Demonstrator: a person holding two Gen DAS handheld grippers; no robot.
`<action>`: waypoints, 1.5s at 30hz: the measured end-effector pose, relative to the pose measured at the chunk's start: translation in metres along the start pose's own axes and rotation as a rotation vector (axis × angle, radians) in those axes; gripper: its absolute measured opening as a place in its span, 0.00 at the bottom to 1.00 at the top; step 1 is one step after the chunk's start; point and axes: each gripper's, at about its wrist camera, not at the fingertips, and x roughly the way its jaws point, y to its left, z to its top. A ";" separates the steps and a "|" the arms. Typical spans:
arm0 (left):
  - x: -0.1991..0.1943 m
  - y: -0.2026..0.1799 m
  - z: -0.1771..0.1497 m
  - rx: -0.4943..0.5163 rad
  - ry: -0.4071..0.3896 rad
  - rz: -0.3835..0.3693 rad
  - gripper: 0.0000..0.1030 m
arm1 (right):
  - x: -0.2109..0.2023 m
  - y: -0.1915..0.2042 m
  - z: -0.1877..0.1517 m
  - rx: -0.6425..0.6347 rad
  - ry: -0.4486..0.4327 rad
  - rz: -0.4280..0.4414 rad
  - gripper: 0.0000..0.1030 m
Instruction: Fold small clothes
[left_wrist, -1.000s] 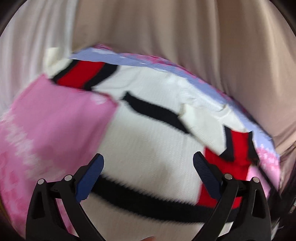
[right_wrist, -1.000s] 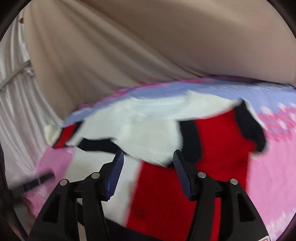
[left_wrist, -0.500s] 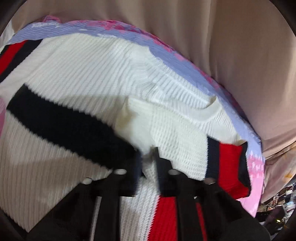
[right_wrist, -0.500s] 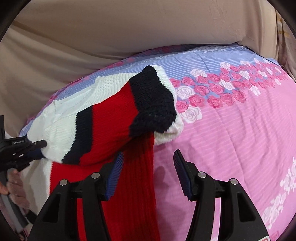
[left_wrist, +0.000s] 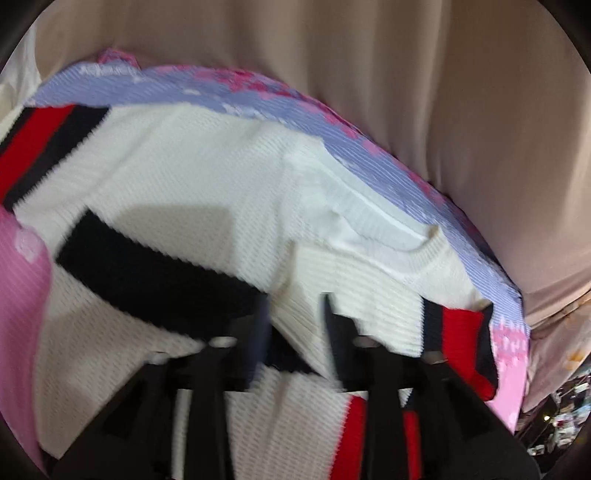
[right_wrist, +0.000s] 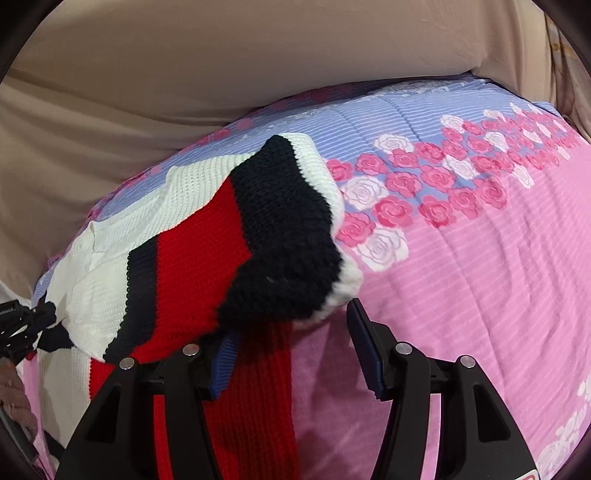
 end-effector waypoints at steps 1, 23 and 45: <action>0.003 -0.004 -0.003 -0.014 0.008 -0.008 0.58 | -0.002 -0.002 -0.003 0.011 0.003 0.003 0.54; 0.019 0.007 0.009 0.004 -0.048 0.062 0.09 | 0.004 -0.006 0.022 -0.011 -0.076 -0.030 0.13; -0.106 0.319 0.082 -0.592 -0.375 0.281 0.36 | -0.100 0.054 -0.101 -0.244 0.041 0.002 0.38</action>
